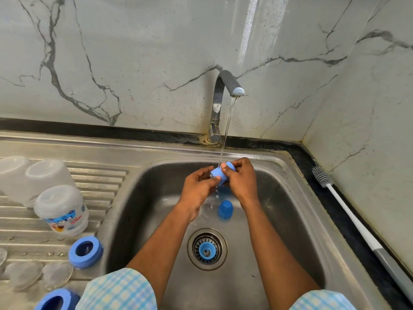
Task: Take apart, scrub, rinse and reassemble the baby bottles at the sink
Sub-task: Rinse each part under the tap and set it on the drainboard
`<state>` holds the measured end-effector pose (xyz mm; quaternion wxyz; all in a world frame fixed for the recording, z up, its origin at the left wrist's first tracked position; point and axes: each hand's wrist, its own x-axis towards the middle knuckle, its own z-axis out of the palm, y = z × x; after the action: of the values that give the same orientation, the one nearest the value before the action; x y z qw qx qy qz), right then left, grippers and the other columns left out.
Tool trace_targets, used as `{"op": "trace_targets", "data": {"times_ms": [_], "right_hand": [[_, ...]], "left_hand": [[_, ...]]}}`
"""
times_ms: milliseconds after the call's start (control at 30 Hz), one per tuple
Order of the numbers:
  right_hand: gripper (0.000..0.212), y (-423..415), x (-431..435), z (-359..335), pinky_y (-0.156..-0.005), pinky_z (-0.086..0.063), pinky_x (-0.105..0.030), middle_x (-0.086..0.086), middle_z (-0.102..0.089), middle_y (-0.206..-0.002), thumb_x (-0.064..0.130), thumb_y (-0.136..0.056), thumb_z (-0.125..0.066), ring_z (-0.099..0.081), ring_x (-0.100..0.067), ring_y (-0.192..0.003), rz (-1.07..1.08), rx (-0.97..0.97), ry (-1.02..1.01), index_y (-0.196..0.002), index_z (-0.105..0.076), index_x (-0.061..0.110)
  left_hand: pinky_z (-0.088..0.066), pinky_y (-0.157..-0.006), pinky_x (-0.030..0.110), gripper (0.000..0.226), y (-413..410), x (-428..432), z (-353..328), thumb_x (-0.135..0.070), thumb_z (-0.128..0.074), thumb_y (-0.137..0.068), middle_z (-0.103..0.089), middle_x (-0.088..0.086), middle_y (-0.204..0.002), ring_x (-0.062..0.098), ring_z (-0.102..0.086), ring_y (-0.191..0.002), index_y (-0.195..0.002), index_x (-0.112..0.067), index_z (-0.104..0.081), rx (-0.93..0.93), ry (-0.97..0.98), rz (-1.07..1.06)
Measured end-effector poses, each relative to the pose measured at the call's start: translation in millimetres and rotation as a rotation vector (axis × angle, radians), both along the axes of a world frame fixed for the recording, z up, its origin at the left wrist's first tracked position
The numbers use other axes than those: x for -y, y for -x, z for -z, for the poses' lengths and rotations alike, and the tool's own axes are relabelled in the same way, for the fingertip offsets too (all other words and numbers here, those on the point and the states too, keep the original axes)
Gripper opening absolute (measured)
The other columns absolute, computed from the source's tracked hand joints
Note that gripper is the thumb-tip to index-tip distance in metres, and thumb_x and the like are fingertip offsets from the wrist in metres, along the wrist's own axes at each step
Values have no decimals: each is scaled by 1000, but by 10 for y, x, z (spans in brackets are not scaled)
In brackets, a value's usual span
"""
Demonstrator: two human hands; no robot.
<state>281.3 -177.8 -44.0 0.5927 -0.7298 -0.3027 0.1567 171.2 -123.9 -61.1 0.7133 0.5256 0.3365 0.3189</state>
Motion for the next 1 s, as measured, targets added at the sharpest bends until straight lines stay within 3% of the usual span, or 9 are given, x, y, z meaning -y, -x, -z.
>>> {"op": "trace_targets", "data": {"times_ms": [167,300,467,567,633,733,800,900,1000], "right_hand": [[5,-34,-12,-23,-89,-56,-41,-3,-64,-101,18,-99,-56,-63,-18,-96,2,-59,-52,-100,-53,14],[35,47,-14,22,-75,-54,-29,1,-58,-101,39,-89,-70,-60,-13,-88,-46,48,81,-108,-47,21],[8,-1,-52,-14,-80,-52,-30,0,-61,-98,23,-100,-54,-61,-18,-94,114,77,1,-100,-57,16],[18,-66,-13,7,-90,-56,-39,-4,-66,-109,24,-101,-52,-63,-20,-102,51,-28,-33,-111,-62,13],[21,-35,4,0,-87,-58,-34,0,-67,-110,20,-96,-63,-65,-15,-102,-100,-102,-65,-116,-62,14],[45,32,25,-21,-73,-52,-12,11,-63,-109,18,-85,-76,-62,-3,-99,-280,-88,-31,-125,-56,21],[51,47,26,-15,-72,-51,-11,12,-62,-111,19,-82,-79,-62,-3,-101,-294,-77,-30,-126,-55,21],[24,8,23,-11,-76,-57,-18,6,-68,-104,19,-86,-75,-67,-13,-100,-201,-53,-78,-108,-63,19],[7,-6,44,-12,-72,-57,-18,5,-69,-95,23,-96,-63,-68,-11,-91,-141,-21,-99,-99,-65,17]], "left_hand": [[-61,-80,32,26,37,-11,-37,-18,-64,-95,-73,18,-105,25,-73,-91,-119,-7,-62,58,192,105],[-60,-83,33,42,5,3,29,-2,-72,-82,-72,10,-107,23,-71,-97,-121,-14,-62,-45,-64,38],[-58,-79,27,49,11,4,28,1,-73,-77,-69,7,-112,20,-68,-101,-121,-17,-60,-69,-145,-6],[-59,-81,29,33,12,22,-46,-5,-68,-87,-70,12,-110,22,-71,-95,-118,-12,-61,25,65,-17],[-60,-79,29,23,31,25,-108,-15,-60,-95,-73,16,-98,21,-72,-84,-115,-4,-63,133,283,-1],[-60,-68,26,42,62,9,-146,-34,-51,-99,-70,13,-82,17,-70,-71,-115,2,-64,178,479,70],[-58,-58,25,52,77,7,-145,-44,-47,-99,-66,11,-73,16,-64,-62,-111,3,-65,150,553,100],[-55,-51,22,59,87,12,-130,-55,-44,-98,-62,8,-68,13,-59,-53,-98,-1,-67,102,593,123],[-57,-54,23,59,94,3,-131,-55,-49,-97,-64,9,-72,13,-61,-55,-102,2,-67,107,608,131]]}}
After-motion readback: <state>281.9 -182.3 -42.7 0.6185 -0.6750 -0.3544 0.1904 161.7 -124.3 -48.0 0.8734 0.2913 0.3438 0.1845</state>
